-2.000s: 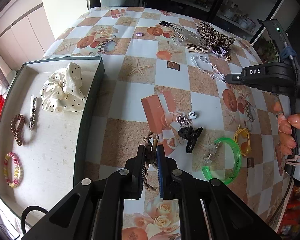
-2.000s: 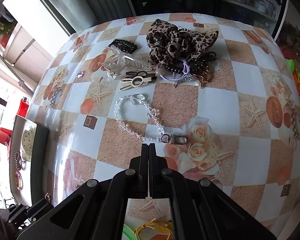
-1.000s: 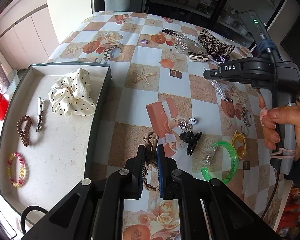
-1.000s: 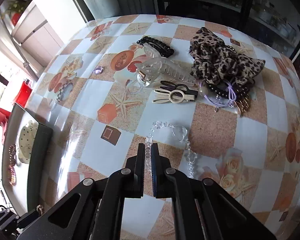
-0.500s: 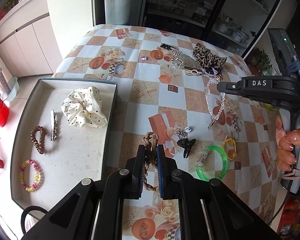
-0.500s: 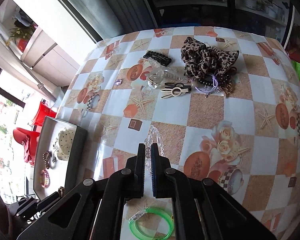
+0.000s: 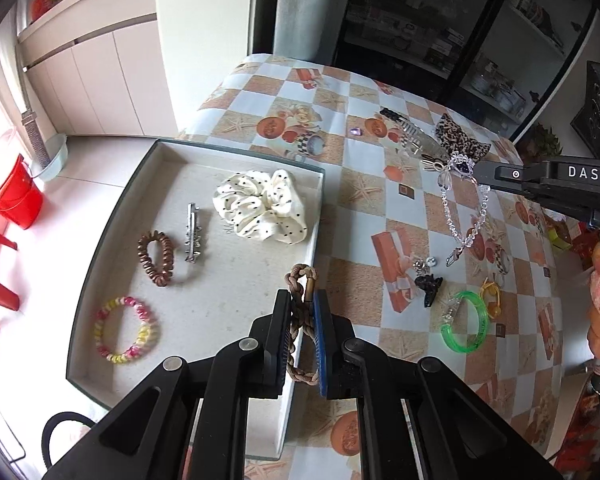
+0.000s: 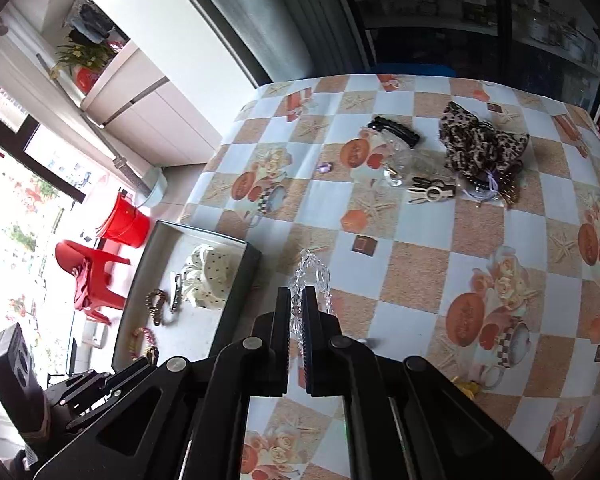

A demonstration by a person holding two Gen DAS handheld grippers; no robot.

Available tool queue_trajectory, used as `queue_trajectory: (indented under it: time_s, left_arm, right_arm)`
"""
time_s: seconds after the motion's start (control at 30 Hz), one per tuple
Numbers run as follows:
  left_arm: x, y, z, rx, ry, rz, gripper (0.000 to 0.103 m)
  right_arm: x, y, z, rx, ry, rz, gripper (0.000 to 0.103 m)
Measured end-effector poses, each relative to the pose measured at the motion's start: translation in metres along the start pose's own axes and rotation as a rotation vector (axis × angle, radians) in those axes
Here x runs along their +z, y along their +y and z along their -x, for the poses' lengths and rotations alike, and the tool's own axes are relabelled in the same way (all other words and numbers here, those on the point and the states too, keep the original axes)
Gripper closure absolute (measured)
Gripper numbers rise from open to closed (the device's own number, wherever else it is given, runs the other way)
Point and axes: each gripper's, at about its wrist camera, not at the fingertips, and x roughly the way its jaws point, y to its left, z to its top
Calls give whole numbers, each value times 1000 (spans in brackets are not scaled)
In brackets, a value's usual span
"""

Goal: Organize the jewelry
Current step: 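Carry the braided bracelet and crystal chain into the white tray and release both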

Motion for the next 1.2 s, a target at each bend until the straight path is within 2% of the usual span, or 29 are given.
queue_trajectory:
  time_s: [0.33,0.67,0.83,1.0,1.2]
  left_arm:
    - [-16,57,4,43,15,71,89]
    - [-42,96,-18,83,86,110,89]
    - [-48,107,-34,104,117,125,89]
    - [-49,108,-45,119,131,126,89]
    - [-47,109,-53,146,138,135,88]
  right_arm:
    - [-6,86,-37,110,61,104,98]
    - [-32,147,-98,207,188,155,98]
    - [-44,149,-133,203,256,137,98]
    - [-45,137,-162,136,289,122,98]
    - [-36,114,-178,61,295,96,98]
